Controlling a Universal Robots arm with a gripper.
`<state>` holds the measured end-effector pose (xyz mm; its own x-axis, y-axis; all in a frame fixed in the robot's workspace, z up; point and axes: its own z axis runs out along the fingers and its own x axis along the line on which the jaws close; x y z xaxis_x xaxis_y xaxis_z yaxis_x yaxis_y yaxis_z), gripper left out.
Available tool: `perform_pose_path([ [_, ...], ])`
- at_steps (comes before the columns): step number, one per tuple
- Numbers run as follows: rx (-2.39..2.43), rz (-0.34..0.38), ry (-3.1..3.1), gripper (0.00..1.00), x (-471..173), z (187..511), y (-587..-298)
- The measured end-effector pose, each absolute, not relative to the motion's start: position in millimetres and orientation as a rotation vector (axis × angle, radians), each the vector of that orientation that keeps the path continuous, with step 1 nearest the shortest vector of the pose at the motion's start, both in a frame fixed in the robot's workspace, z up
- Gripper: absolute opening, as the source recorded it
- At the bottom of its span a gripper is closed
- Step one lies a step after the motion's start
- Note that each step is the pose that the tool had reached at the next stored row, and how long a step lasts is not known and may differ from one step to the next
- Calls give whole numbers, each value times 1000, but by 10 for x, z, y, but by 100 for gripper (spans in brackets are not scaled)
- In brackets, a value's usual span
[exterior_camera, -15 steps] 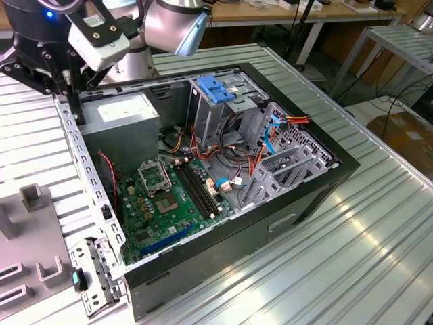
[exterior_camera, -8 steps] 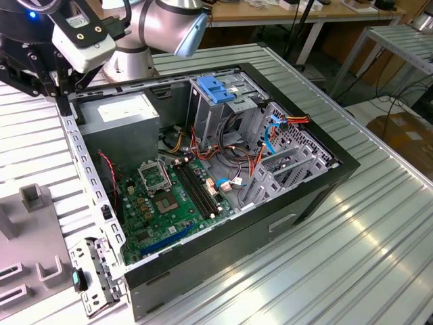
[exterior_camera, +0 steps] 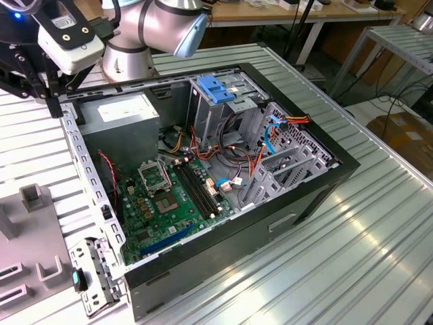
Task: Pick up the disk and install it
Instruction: 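Reach for the disk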
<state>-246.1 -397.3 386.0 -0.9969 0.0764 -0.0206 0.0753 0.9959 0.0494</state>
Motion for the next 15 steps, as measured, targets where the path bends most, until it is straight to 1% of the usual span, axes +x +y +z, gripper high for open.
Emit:
perform_pose_path([
  [15,118,76,3116,11,-2675,3857,-3972],
])
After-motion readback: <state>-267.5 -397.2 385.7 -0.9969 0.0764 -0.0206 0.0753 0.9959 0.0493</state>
